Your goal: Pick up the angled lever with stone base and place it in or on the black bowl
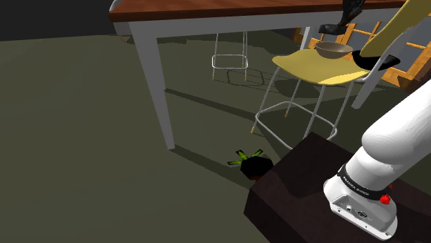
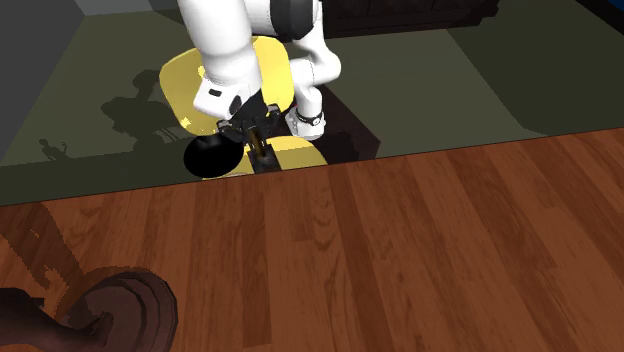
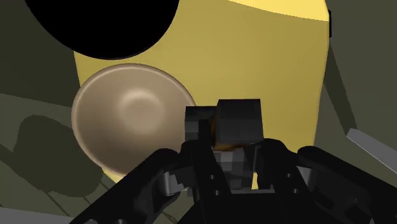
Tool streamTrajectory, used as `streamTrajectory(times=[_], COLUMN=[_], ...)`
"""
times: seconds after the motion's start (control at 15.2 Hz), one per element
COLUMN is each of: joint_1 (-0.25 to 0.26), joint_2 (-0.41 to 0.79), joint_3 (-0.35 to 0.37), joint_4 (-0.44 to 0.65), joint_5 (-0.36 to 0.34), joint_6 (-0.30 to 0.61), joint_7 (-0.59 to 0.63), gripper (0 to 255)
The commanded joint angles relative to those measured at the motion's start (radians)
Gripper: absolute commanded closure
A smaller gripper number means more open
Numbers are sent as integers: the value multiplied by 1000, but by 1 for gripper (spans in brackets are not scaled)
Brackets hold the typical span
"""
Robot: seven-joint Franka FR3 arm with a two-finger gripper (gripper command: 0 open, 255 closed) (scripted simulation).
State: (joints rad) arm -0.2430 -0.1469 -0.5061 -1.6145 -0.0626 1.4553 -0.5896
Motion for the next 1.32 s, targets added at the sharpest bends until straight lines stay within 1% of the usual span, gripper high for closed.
streamTrajectory(times=[0.0,0.4,0.79,1.12,1.25], joint_1=[-19,-73,-126,-164,-188], joint_2=[-27,-58,-44,-69,-75], joint_3=[-22,-101,-199,-162,-142], joint_4=[-20,-27,8,-87,-123], joint_5=[-17,-51,-63,-72,-72], joint_6=[-2,-14,-27,44,72], joint_7=[-42,-176,-330,-321,-321], gripper=[255,255,255,255,255])
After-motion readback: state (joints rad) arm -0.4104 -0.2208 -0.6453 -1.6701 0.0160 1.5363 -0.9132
